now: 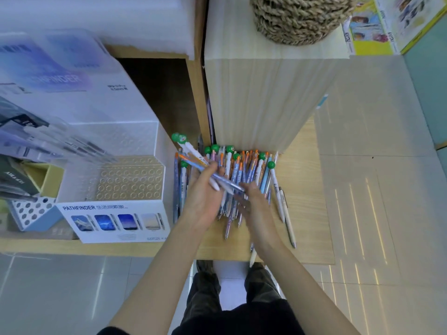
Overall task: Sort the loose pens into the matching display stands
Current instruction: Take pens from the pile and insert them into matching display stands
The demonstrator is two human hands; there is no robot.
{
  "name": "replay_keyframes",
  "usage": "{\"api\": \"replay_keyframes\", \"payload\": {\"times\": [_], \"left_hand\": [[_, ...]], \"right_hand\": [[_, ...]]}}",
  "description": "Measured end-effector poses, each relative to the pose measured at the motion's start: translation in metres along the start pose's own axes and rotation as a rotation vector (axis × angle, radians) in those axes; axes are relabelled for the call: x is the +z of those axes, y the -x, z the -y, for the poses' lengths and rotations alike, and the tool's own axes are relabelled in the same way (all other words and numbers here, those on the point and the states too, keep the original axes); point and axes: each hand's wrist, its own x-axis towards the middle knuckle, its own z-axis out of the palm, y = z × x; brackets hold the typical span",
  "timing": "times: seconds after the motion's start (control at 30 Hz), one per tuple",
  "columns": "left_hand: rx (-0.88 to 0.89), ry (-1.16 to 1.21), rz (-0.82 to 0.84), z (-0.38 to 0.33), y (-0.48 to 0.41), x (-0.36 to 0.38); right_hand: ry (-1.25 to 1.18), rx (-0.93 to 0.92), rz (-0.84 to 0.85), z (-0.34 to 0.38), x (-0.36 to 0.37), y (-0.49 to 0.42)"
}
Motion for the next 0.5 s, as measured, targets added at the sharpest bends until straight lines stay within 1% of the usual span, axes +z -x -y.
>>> {"api": "replay_keyframes", "payload": {"times": [0.03,0.1,0.2,0.27,0.3,0.33,0.37,0.4,0.43,0.47,0.5], "left_hand": [[-0.002,-0.011,0.017,0.005,0.004,0.003],[0.023,-0.129,0.058,0.015,0.013,0.007],[0.097,-0.330,0.071,0.027,0.021,0.011],[0.117,-0.406,0.049,0.029,0.021,0.007],[0.133,-0.463,0.022,0.030,0.019,0.003],[0.159,-0.557,-0.016,0.030,0.018,0.000],[0.201,-0.679,-0.056,0.031,0.016,-0.003],[0.240,-0.793,-0.099,0.033,0.014,-0.008],[0.255,-0.872,-0.142,0.036,0.011,-0.013],[0.250,-0.905,-0.183,0.039,0.007,-0.018],[0.239,-0.925,-0.214,0.040,0.006,-0.022]], "right_hand": [[-0.126,0.047,0.033,0.001,0.005,-0.001],[-0.183,0.050,-0.006,0.002,0.008,-0.002],[-0.035,0.023,0.029,0.004,-0.002,0.003],[0.062,0.019,-0.024,0.001,-0.019,0.006],[0.160,-0.016,-0.119,-0.004,-0.033,0.007],[0.301,-0.048,-0.256,-0.013,-0.050,0.007],[0.445,-0.053,-0.382,-0.023,-0.066,0.004],[0.598,-0.012,-0.465,-0.033,-0.080,0.001],[0.753,0.072,-0.485,-0.042,-0.089,-0.001],[0.884,0.148,-0.454,-0.050,-0.093,-0.004],[0.975,0.185,-0.411,-0.056,-0.093,-0.007]]}}
